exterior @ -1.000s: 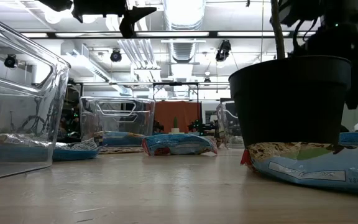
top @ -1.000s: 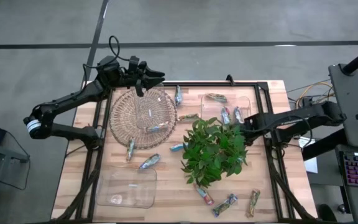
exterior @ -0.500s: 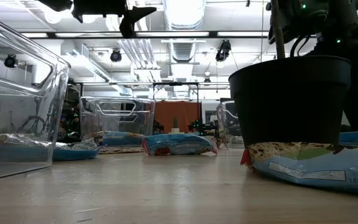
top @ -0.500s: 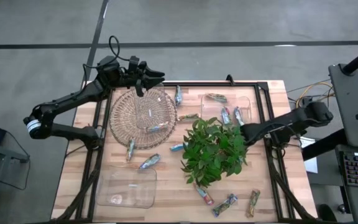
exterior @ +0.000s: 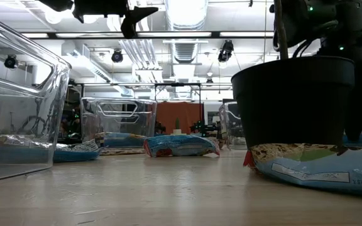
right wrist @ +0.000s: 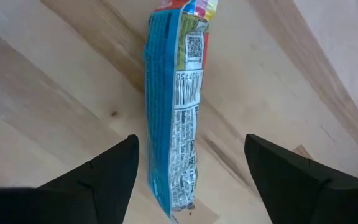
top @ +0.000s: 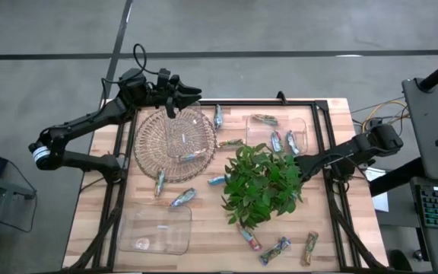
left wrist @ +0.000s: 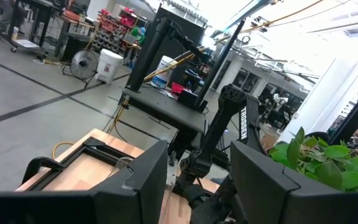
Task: Pick and place Granola Bars by type
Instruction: Put the top right red granola bar into the top right transparent bin
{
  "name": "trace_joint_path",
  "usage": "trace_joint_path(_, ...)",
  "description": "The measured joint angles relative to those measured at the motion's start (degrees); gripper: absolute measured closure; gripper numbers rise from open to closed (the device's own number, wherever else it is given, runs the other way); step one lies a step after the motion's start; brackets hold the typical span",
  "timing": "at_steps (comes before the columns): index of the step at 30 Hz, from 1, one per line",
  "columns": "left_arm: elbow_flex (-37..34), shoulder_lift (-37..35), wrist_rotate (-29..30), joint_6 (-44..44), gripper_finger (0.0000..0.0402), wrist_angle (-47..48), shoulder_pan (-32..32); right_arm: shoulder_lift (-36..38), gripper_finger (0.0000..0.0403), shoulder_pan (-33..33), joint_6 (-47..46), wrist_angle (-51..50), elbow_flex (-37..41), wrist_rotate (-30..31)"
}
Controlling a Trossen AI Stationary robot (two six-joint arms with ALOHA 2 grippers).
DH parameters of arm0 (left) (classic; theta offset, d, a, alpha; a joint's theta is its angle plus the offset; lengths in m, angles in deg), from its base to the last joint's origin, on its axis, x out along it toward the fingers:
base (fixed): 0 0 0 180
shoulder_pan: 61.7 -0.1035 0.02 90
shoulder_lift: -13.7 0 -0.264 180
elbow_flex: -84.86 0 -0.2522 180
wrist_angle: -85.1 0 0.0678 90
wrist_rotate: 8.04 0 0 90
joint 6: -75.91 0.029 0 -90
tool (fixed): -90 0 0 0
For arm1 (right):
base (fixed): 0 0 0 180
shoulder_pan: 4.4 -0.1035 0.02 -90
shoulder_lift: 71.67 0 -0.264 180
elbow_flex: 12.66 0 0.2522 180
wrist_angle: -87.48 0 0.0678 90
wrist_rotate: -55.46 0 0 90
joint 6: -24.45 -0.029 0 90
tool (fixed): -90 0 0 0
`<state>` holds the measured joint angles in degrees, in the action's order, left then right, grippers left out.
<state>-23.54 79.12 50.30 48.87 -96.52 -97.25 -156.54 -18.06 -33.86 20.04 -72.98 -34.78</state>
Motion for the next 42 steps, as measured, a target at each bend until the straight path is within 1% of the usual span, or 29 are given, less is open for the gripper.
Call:
trace_joint_path(9, 0.00, 0.00, -0.20, -0.61, 0.0244, -0.01, 0.01, -0.36, 0.0145, -0.76, -2.38, 0.61, 1.48, 0.02)
trace_joint_path(13, 0.00, 0.00, -0.18, -0.82, 0.0244, -0.02, 0.02, -0.36, 0.0155, -0.76, -2.32, 1.20, 1.48, -1.22)
trace_joint_path(16, 0.00, 0.00, -0.17, -0.88, 0.0244, -0.02, 0.01, -0.36, 0.0170, -0.82, -2.59, 1.40, 1.51, -2.29)
trace_joint_path(18, 0.00, 0.00, -0.17, -0.87, 0.0244, -0.02, 0.01, -0.36, 0.0186, -0.82, -3.01, 1.60, 1.70, -3.03)
trace_joint_path(21, 0.00, 0.00, -0.15, -0.88, 0.0244, -0.04, 0.02, -0.36, 0.0223, -0.82, -3.16, 1.64, 1.79, -4.30)
trace_joint_path(31, 0.00, 0.01, 0.15, -0.86, 0.0244, -0.61, 0.00, -0.36, 0.0379, -0.85, -3.24, 1.91, 1.79, -4.95)
trace_joint_path(33, 0.00, 0.02, 0.13, -0.86, 0.0244, -0.63, 0.02, -0.36, 0.0389, -0.85, -3.81, 1.91, 1.79, -4.87)
trace_joint_path(42, 0.00, 0.02, 0.09, -1.45, 0.0244, -0.61, 0.02, 1.07, 0.0394, -0.85, -6.22, 0.91, 1.79, -4.70)
